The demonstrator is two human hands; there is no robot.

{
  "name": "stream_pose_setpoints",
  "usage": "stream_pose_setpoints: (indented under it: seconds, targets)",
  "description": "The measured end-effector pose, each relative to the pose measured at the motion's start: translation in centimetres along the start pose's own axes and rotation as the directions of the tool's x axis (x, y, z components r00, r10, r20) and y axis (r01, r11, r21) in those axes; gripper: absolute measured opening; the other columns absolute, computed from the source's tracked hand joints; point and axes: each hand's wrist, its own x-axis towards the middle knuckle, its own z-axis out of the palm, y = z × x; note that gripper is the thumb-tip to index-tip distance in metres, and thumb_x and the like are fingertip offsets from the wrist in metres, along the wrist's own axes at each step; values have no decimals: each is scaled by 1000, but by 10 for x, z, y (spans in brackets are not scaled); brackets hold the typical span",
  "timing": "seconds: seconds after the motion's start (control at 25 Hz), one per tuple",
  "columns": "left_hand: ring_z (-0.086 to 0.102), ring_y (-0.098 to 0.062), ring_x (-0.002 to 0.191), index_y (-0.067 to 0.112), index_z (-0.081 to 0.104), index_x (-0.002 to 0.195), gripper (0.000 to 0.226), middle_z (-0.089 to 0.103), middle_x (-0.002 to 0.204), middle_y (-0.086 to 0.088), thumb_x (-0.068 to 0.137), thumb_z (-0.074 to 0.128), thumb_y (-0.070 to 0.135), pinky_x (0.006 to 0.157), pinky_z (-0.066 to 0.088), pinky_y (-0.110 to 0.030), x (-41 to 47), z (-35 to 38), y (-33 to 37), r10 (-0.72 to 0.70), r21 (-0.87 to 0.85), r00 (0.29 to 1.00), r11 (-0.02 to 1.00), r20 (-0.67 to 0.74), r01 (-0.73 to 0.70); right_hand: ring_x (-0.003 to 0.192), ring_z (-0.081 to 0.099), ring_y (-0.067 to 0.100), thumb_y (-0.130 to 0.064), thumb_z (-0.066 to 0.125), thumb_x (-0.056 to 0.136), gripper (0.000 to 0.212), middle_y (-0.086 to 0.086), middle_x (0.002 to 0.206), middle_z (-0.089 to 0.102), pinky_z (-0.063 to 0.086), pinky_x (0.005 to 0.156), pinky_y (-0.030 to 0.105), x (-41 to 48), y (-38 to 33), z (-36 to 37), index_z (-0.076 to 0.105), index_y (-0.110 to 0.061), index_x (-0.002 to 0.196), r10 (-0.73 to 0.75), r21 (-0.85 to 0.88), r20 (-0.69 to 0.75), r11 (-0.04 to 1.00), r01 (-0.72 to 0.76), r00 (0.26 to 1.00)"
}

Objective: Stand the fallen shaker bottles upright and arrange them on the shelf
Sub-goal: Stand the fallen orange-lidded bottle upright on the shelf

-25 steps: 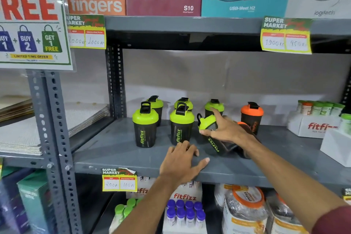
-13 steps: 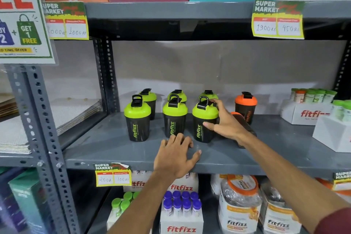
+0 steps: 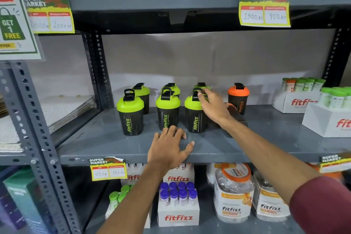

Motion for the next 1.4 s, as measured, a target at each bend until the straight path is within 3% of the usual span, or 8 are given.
stream_pose_setpoints:
  seconds: [0.16, 0.28, 0.44, 0.6, 0.76, 1.08, 1.2, 1.4]
  targets:
    - [47, -18, 110, 31, 51, 110, 50, 51, 116, 7, 90, 27, 70, 92, 37, -42, -1, -2, 0, 10, -9, 999, 1000, 31, -9, 151, 23, 27, -47, 24, 105, 56, 4, 161, 34, 12, 120, 54, -8, 2, -16, 35, -22, 154, 49, 36, 93, 998, -53, 994]
    - [47, -18, 112, 29, 53, 114, 47, 50, 118, 6, 93, 37, 67, 95, 36, -42, 1, -4, -2, 26, -61, 996, 998, 90, -20, 145, 32, 30, -47, 24, 105, 56, 10, 156, 40, 26, 117, 50, -12, 27, -47, 41, -17, 149, -36, -99, -34, 995, 33, 999]
    - [47, -20, 113, 23, 58, 117, 39, 51, 118, 1, 95, 53, 55, 97, 39, -40, 7, -5, 36, 61, -184, 995, 982, 79, -45, 138, 33, 43, -64, 36, 95, 71, 19, 150, 37, 35, 107, 57, -18, 65, -69, 40, -14, 145, 207, -251, -53, 944, -214, 977]
    - [48, -23, 120, 18, 55, 126, 40, 49, 126, -4, 97, 54, 47, 102, 39, -42, 30, -1, 97, 154, -275, 973, 956, 174, -102, 137, 42, 40, -80, 50, 79, 101, 21, 149, 44, 40, 109, 50, -21, 74, -60, 34, -9, 150, 425, -283, 163, 884, -371, 890]
    - [46, -22, 120, 18, 55, 127, 44, 50, 126, -2, 98, 47, 50, 105, 34, -43, 41, 14, 117, 38, -281, 987, 960, 156, 7, 127, 55, 34, -61, 63, 83, 78, 16, 142, 55, 45, 104, 40, -15, 90, -61, 47, -13, 143, 419, -75, 212, 908, -413, 883]
    - [45, -23, 118, 18, 51, 128, 45, 50, 129, -3, 99, 40, 52, 100, 37, -43, 41, 26, 119, 46, -119, 996, 992, 79, -36, 136, 45, 26, -31, 69, 90, 85, 1, 144, 51, 34, 104, 34, -25, 124, -93, 12, -34, 153, 224, 187, 216, 946, -265, 950]
    - [45, -24, 119, 18, 50, 129, 46, 50, 130, -3, 99, 40, 52, 100, 37, -43, 41, 26, 120, 39, -103, 995, 994, 92, -29, 144, 34, 26, -20, 67, 92, 89, 1, 151, 43, 26, 119, 46, -29, 133, -94, 6, -42, 153, 192, 273, 276, 924, -268, 942]
    - [46, -22, 118, 20, 50, 129, 45, 50, 131, -2, 100, 40, 52, 100, 38, -42, 40, 26, 121, 39, -106, 995, 994, 90, -29, 149, 25, 27, -8, 68, 91, 98, 4, 158, 33, 19, 121, 56, -37, 142, -99, 2, -40, 156, 187, 374, 366, 867, -328, 912]
